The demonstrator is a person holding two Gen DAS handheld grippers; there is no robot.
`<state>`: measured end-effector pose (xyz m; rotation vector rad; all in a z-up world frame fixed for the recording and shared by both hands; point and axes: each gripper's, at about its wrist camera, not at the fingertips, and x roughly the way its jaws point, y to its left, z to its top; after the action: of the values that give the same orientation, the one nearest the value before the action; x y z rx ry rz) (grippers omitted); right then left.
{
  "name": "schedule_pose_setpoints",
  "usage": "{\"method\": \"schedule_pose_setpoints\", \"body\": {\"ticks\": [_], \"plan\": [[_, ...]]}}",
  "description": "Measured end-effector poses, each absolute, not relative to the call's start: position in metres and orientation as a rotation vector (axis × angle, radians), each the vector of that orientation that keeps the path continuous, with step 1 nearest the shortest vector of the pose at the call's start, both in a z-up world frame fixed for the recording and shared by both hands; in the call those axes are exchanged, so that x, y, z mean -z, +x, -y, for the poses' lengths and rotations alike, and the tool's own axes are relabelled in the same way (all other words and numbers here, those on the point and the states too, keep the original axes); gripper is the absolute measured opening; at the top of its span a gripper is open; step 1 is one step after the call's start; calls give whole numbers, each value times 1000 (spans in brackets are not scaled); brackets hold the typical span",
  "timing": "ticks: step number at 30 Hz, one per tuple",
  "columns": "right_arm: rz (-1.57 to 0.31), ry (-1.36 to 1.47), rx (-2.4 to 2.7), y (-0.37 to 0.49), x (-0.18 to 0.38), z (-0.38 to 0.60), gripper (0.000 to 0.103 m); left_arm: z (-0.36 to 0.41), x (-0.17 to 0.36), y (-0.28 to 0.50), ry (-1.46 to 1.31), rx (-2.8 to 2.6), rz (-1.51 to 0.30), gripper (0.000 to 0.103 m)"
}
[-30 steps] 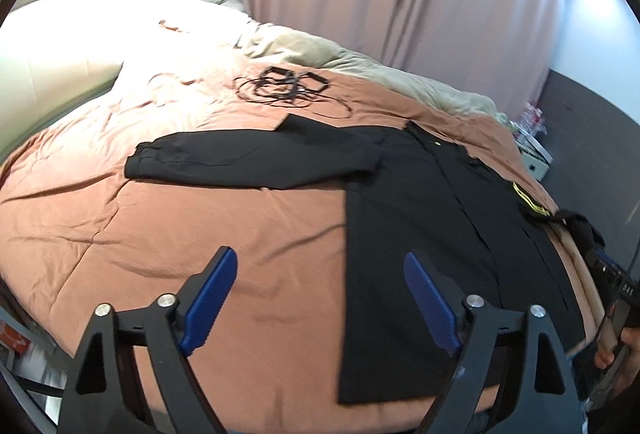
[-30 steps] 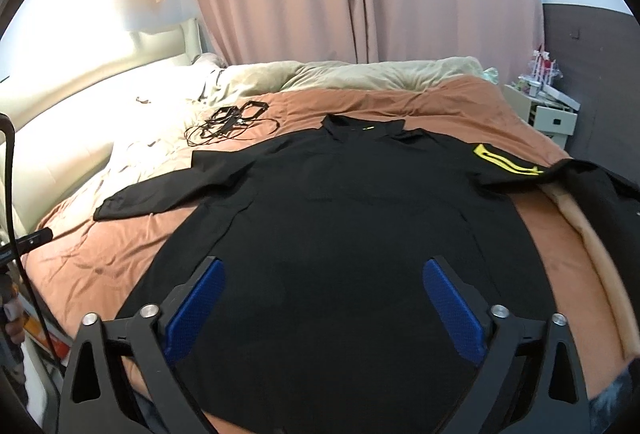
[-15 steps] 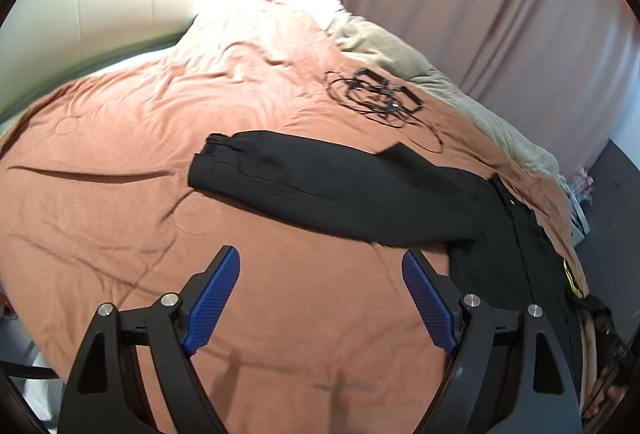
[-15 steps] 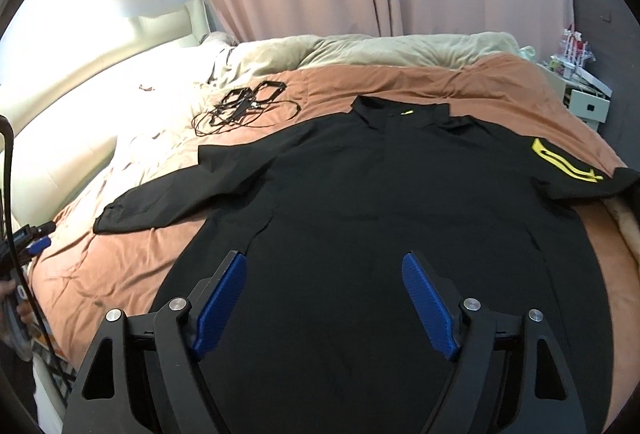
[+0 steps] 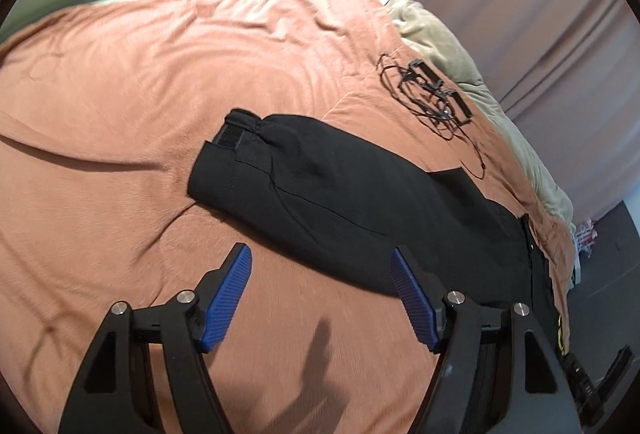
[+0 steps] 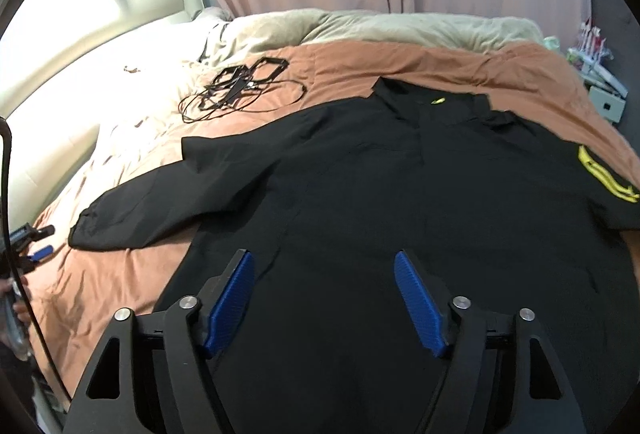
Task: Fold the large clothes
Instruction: 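Move the left tool over the plain black sleeve toward its cuff, then close the left gripper on the plain sleeve's cuff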
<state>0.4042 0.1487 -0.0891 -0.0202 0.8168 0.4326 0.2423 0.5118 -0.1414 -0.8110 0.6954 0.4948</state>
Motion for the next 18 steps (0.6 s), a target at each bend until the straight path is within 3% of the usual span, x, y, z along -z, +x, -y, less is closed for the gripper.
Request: {"method": "schedule_pose_setpoints", "body": {"ticks": [7, 10, 12, 14, 18], "plan": [[-866, -19, -441, 423, 109, -174, 66, -536, 181, 269, -927, -561, -742, 64], [-878, -5, -445, 432, 114, -183, 64, -541, 192, 280, -922, -596, -752, 43], [-882, 2, -448, 438, 115, -189, 53, -544, 193, 279, -922, -624, -741, 14], [-894, 14, -447, 447, 116, -196, 43, -545, 185, 279, -925, -611, -705, 8], [-905, 43, -460, 466, 116, -209, 29, -539, 151, 278, -838, -585, -619, 5]]}}
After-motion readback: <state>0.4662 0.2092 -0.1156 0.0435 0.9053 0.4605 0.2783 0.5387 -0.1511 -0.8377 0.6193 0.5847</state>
